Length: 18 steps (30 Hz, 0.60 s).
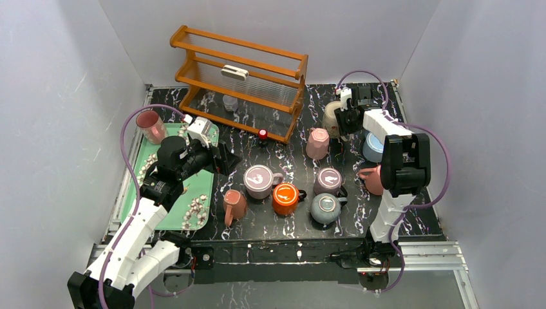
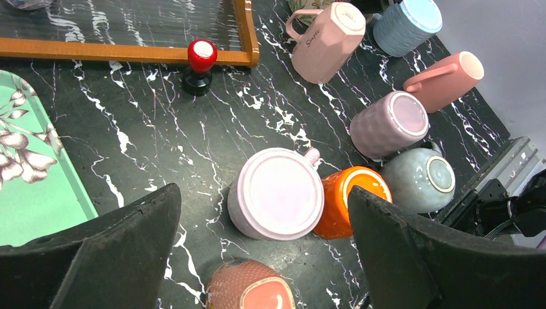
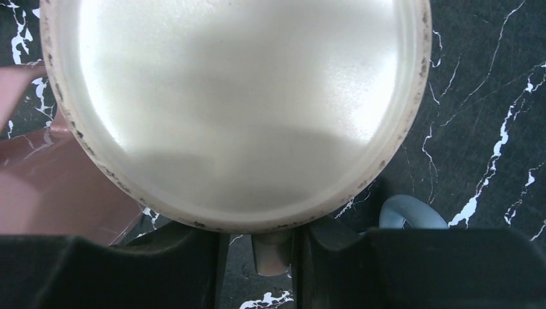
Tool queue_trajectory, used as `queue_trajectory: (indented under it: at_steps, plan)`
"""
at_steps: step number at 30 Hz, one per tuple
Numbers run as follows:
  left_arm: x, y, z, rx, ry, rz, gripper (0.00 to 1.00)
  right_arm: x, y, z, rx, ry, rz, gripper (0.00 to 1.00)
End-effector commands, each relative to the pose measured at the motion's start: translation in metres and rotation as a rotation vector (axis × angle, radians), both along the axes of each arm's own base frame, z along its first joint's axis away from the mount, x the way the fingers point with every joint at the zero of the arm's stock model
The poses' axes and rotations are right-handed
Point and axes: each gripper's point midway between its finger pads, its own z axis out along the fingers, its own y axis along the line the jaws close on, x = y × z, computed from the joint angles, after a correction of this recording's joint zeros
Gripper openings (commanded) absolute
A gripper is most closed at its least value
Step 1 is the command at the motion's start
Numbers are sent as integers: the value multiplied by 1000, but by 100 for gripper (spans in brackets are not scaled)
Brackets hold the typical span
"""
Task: Turn the mug right side up
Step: Turn over the cup at the center of the board.
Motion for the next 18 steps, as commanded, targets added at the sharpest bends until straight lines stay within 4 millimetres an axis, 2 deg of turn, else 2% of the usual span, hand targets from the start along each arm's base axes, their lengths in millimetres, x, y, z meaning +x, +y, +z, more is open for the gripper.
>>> queue_trajectory:
  at_steps: [1, 12, 16, 18]
  plan:
    - [-4, 1, -2, 12, -7, -3, 98, 18, 2, 18, 12, -68, 12, 42]
    - [-4, 2, -2, 13, -6, 0, 98, 22, 3, 12, 19, -74, 19, 33]
    - [-4, 2, -2, 14, -6, 0, 98, 24, 5, 13, 23, -87, 28, 21]
    - [-3, 2, -2, 15, -7, 1, 98, 25, 5, 17, 23, -104, 27, 11]
